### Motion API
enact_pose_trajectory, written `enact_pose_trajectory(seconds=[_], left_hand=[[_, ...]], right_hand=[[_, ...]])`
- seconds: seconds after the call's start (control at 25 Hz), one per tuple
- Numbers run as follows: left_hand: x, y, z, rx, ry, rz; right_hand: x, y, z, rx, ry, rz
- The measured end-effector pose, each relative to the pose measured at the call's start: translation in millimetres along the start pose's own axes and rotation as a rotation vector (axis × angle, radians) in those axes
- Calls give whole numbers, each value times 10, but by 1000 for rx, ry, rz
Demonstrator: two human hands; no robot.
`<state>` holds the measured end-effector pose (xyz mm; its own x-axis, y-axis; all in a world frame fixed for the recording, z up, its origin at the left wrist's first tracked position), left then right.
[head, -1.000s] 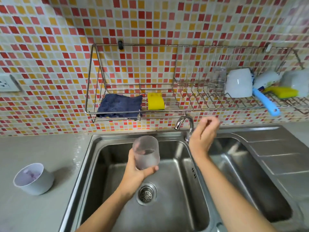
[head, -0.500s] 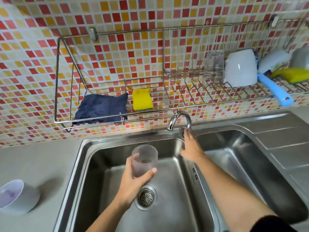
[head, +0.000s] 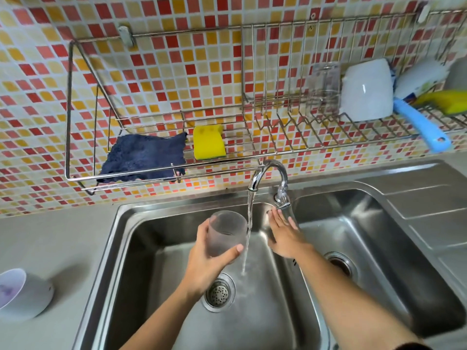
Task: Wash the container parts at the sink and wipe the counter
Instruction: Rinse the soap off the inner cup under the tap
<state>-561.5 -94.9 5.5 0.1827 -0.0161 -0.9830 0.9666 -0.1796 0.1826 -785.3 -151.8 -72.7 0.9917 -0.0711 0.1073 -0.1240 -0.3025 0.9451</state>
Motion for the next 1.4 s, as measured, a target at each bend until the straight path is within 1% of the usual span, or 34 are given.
enact_pose_trajectory(seconds=[0.12,0.16,0.24,0.36,0.4,0.48,0.6,0.68,0.76,0.84,0.92,1.0,1.08,1.16,1.28,1.4], left_hand=[[6,-140,102,3,25,-15],[1,-195,161,-5,38,-11],[42,-315,324,-5,65,8],[80,-486,533,18,99,166],[79,-529,582,7,111,180],[78,-566,665,-22,140,201],[48,-578,735,-37,243,234],[47,-555,738,-41,283,327],[56,-531,691,-58,310,304],[45,-526,651,-31,275,291],[-20,-557,620,15,188,302],[-66,-586,622,69,96,320],[-69,-594,615,148,51,354],[-59,-557,573,215,60,403],[-77,-465,551,212,86,579],[-143,-501,590,239,100,689]], right_hand=[[-166,-284,-429,-155,-117,78],[-179,-384,-587,-173,-150,80],[-232,-608,-802,-146,-214,91],[-325,-743,-990,-82,-316,139],[-335,-734,-1015,-77,-332,144],[-340,-749,-991,-110,-344,135],[-334,-727,-961,-211,-299,111],[-345,-767,-937,-211,-265,127],[-353,-777,-935,-223,-267,108],[-351,-767,-963,-225,-274,79],[-349,-776,-960,-249,-267,43],[-354,-790,-955,-249,-271,56],[-361,-831,-941,-231,-264,76],[-369,-843,-929,-239,-265,77],[-366,-821,-938,-298,-249,89],[-359,-812,-932,-284,-250,81]])
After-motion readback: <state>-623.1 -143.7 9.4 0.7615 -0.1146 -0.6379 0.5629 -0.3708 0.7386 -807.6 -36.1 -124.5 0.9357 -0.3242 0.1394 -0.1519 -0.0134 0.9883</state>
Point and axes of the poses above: each hand's wrist, its own z-axis towards the middle knuckle, its own y-axis out of the back of the hand, x = y × z, the point moved 4 cm from there along z, towards the middle knuckle, and after that the axes turned 7 degrees about -y, right-handed, at the moved point
